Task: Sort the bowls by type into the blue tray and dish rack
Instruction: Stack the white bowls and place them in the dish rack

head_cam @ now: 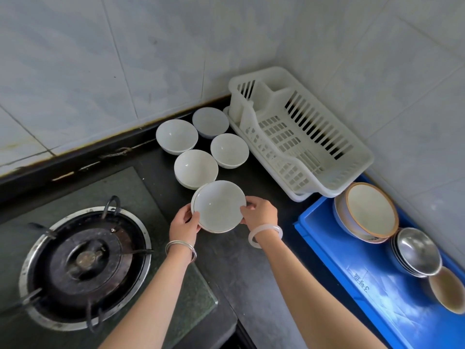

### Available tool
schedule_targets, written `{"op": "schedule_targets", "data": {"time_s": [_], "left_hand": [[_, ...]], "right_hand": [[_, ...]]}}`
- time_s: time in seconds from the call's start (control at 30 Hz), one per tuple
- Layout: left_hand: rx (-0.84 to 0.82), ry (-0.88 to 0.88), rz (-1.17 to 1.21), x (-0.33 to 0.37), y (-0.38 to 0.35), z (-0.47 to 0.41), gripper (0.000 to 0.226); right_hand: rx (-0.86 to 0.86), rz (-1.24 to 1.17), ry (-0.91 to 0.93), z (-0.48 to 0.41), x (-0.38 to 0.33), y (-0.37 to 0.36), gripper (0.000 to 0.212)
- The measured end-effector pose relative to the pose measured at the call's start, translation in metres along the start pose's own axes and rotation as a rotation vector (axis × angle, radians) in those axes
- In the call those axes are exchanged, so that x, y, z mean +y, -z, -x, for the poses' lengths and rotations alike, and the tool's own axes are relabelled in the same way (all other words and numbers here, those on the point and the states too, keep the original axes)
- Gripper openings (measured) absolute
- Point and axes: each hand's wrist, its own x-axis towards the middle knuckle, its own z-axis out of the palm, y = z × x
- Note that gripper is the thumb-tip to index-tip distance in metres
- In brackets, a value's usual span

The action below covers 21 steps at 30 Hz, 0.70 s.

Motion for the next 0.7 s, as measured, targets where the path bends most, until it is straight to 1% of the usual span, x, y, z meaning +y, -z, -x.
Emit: {"op": "schedule_targets", "data": {"time_s": [0.1,0.17,0.23,0.3,0.37,0.43,0.53,0.7], "left_hand": [[-0.007,0.010,-0.013,0.003,0.001,0.003,0.031],[-0.009,0.017,-0.005,0.005,0.003,0.004,0.029],[-0.010,0.024,-0.001,0.009,0.004,0.006,0.026],[-0.010,0.044,0.018,0.011,0.003,0.008,0.024],[-0.008,0.064,0.038,0.015,0.002,0.011,0.026],[-0.007,0.071,0.034,0.019,0.001,0.014,0.028],[-0.017,0.053,0.000,0.025,0.001,0.018,0.024],[-0.094,-0.032,-0.025,0.049,-0.018,0.029,0.019]], "right_hand": [[-0.030,-0.003,-0.045,-0.008,0.005,0.001,0.042],[-0.081,-0.004,-0.081,-0.013,0.009,0.003,0.052],[-0.179,-0.144,-0.154,-0.017,0.012,0.003,0.056],[-0.309,-0.320,-0.243,-0.017,0.014,0.003,0.051],[-0.404,-0.446,-0.259,-0.015,0.017,0.000,0.040],[-0.401,-0.470,-0.204,-0.015,0.020,-0.001,0.037],[-0.382,-0.457,-0.159,-0.013,0.021,0.002,0.038],[-0.367,-0.440,-0.077,-0.012,0.014,0.032,0.036]]}}
